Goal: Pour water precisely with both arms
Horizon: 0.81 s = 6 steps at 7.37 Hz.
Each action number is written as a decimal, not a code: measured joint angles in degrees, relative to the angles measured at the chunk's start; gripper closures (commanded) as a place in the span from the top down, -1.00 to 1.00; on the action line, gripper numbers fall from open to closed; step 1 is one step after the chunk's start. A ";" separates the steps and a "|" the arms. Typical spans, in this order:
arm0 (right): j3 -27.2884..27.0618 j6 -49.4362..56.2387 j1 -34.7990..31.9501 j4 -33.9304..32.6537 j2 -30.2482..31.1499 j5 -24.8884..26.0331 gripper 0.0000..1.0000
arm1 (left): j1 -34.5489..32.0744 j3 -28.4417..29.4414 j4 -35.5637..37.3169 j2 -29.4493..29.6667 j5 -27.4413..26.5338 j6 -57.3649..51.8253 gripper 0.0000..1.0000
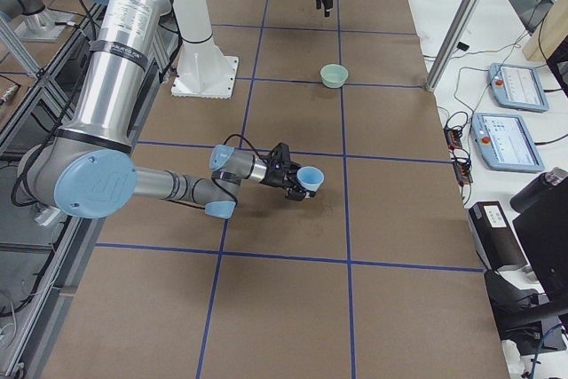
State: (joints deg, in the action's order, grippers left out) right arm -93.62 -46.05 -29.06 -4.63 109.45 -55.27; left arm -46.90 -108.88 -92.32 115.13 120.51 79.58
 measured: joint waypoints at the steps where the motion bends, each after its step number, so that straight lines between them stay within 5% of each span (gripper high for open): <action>1: -1.43 4.57 -1.11 -0.01 -2.45 -2.82 -1.00 | -0.30 -1.08 -0.02 -1.75 -0.17 -2.97 1.00; 3: -4.75 7.26 -2.11 -5.02 -10.32 -9.00 -1.00 | -1.96 -2.87 -0.01 -4.62 -0.24 -9.45 1.00; 6: -12.62 7.99 -2.24 -23.37 -22.11 -16.30 -1.00 | -5.04 -6.24 -0.05 -11.07 -0.15 -19.85 1.00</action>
State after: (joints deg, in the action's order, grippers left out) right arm -106.24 -38.06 -31.30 -28.00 87.35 -71.57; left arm -51.93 -115.12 -92.37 104.06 120.36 59.73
